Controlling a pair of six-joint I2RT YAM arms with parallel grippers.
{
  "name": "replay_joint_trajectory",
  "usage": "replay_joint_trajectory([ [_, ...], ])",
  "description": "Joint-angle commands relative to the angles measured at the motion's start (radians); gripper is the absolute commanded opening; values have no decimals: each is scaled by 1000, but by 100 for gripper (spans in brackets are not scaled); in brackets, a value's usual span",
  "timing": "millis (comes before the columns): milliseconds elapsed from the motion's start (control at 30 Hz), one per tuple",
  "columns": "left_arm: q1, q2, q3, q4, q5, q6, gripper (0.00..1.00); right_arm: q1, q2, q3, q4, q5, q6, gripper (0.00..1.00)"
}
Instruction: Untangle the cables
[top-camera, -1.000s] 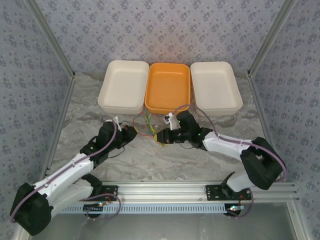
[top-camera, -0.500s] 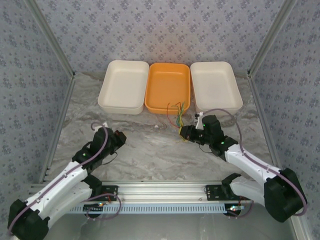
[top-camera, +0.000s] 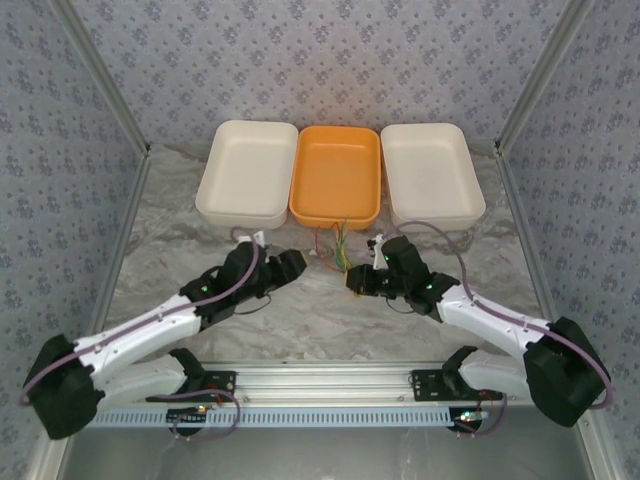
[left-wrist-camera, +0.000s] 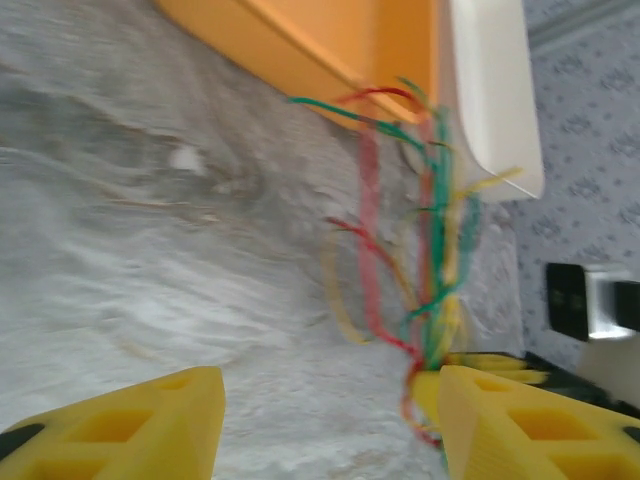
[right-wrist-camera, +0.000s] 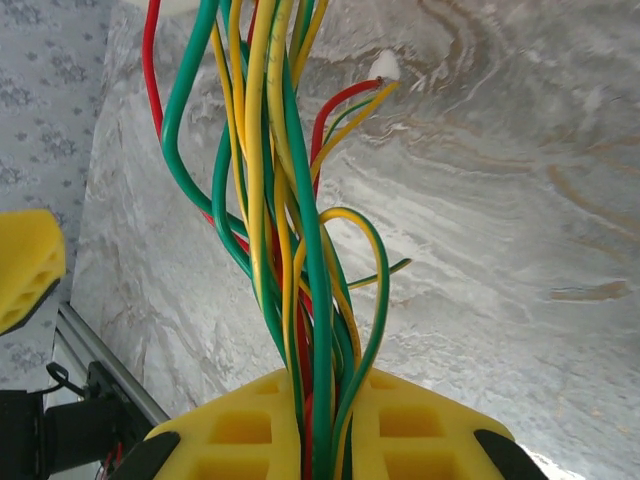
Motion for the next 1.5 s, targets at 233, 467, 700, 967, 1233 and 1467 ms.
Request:
replay_joint_trajectory([
  [233,-22,210,82,119,-58,15,37,64,4,51,46,-4,12,0],
  [467,-23,241,96,91,-98,31,0,55,-21,22,92,-21,55,0],
  [700,-23,161,-4,52,-177,1,0,-51,-93,-17,104,-19,134,23],
  [967,-23,86,-75,32,-189,-13,0,-111,-134,-68,102,47,178,29],
  [1233,-23,50,-82,16,-190,-2,0,-100,-136,-73,22,126,154,2],
  [1467,-24,-10,-69,17,-158,80,0,-94,-107,-50,-156,258,57,42],
])
